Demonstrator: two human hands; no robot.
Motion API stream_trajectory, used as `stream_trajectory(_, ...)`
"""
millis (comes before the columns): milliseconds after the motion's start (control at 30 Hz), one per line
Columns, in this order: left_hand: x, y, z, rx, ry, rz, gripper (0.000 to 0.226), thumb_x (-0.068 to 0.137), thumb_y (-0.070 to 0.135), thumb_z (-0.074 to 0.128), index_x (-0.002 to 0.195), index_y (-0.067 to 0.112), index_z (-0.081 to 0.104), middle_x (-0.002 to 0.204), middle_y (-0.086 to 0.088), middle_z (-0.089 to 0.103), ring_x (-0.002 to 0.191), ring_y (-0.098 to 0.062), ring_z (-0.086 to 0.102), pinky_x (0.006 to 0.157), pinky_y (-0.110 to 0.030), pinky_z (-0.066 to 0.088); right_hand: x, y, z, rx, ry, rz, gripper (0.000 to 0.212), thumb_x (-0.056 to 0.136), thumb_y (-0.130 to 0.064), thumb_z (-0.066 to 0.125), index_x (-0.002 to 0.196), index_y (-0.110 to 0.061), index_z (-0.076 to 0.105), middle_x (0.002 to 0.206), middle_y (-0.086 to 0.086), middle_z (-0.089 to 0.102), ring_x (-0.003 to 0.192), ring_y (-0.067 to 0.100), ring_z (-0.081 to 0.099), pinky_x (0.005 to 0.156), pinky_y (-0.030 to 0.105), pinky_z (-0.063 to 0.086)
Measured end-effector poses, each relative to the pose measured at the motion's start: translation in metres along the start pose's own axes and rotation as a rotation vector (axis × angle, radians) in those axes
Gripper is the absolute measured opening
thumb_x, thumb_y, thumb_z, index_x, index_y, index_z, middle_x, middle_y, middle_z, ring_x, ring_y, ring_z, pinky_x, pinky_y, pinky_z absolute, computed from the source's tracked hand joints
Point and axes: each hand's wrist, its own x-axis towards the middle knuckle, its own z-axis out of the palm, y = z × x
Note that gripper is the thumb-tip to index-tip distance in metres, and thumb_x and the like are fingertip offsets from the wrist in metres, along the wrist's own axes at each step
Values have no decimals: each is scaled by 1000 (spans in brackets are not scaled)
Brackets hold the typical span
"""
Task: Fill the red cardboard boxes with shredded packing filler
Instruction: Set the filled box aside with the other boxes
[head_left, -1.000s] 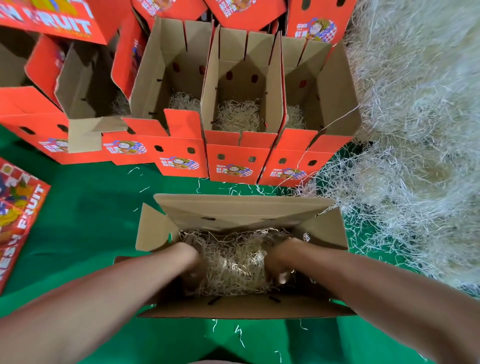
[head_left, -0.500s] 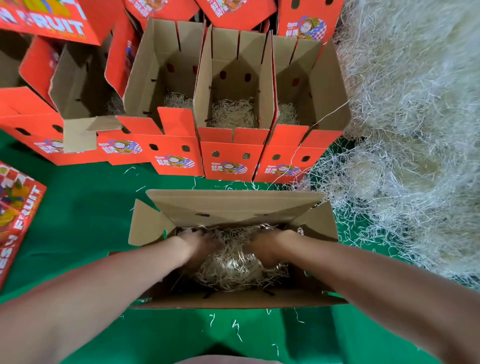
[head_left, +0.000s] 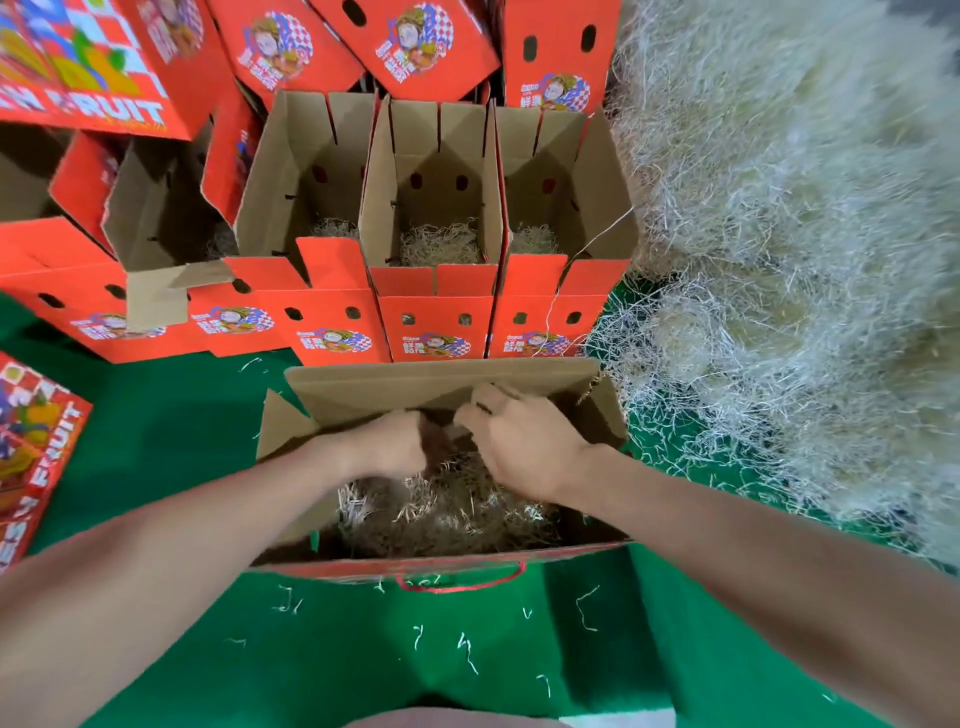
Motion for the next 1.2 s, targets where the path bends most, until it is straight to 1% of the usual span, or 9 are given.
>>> stream_trajectory(133, -26, 20, -11, 14, 91, -14, 27, 92, 31, 51, 82, 9, 61, 82, -8, 64, 79, -26, 57, 66, -30, 45, -3, 2, -17, 12, 537, 6, 38, 66, 1, 64, 103, -7, 57, 101, 16, 57, 93, 32, 49, 78, 41, 39)
stream_trajectory(233, -60, 20, -25, -18, 87, -31, 29, 91, 41, 52, 76, 19, 62, 78, 5, 64, 72, -18, 59, 63, -29, 44, -1, 22, -29, -56, 195, 164, 48, 77, -7, 59, 124, -13, 46, 121, 12, 52, 113, 32, 47, 93, 45, 40)
stream_trajectory(333, -95, 12, -32, -100, 162, -39, 39, 91, 43, 50, 69, 15, 65, 61, 0, 57, 52, -16, 46, 55, -29, 38, 5, 45, -42, -12, -105, 253, 19, 90, -21, 50, 108, -17, 52, 99, 10, 62, 96, 32, 59, 71, 35, 42)
stream_trajectory(567, -151, -26, -28, -108, 629, -330, 46, 89, 27, 59, 44, 26, 50, 46, 7, 50, 46, -9, 43, 58, -28, 43, 52, 25, -55, 174, -107, 148, 16, 91, -27, 52, 85, -14, 57, 101, 9, 63, 100, 30, 56, 73, 34, 40)
stream_trajectory(700, -163, -44, -20, -182, 1028, -480, 10, 83, 9, 64, 87, 12, 73, 94, -3, 70, 82, -28, 63, 80, -33, 47, 71, -5, -49, 315, -214, 40, 13, 94, -26, 47, 93, -17, 55, 117, 15, 58, 110, 33, 52, 83, 34, 38)
stream_trajectory(833, -148, -31, -1, -542, 1177, -695, 81, 77, 16, 73, 145, 9, 28, 154, -17, 12, 142, -31, 10, 114, -39, 12, 66, 7, -47, 462, -279, 85, 42, 89, -29, 57, 130, -20, 50, 126, 3, 57, 117, 24, 52, 92, 29, 41)
stream_trajectory(900, -141, -17, 5, -953, 1165, -710, 99, 73, 15, 76, 147, 10, 11, 155, -13, 4, 141, -23, 7, 115, -41, 14, 57, 17, -39, 568, -331, 232, 37, 90, -30, 57, 124, -19, 53, 120, 6, 59, 104, 25, 60, 82, 32, 52)
stream_trajectory(1000, -133, 6, 3, -1505, 865, -642, 86, 79, 7, 66, 144, 12, 9, 126, -4, 44, 103, -19, 49, 92, -47, 47, 45, 16, -29, 922, -432, 557, 37, 93, -25, 53, 123, -7, 41, 116, 13, 55, 72, 23, 69, 55, 32, 57)
stream_trajectory(1200, -138, 15, -35, -1332, 886, -631, 62, 89, 1, 39, 144, 12, 11, 95, -3, 48, 72, -18, 41, 74, -38, 47, 49, 2, -40, 1032, -252, 522, 27, 94, -17, 47, 117, -3, 46, 104, 15, 61, 75, 34, 69, 73, 44, 57)
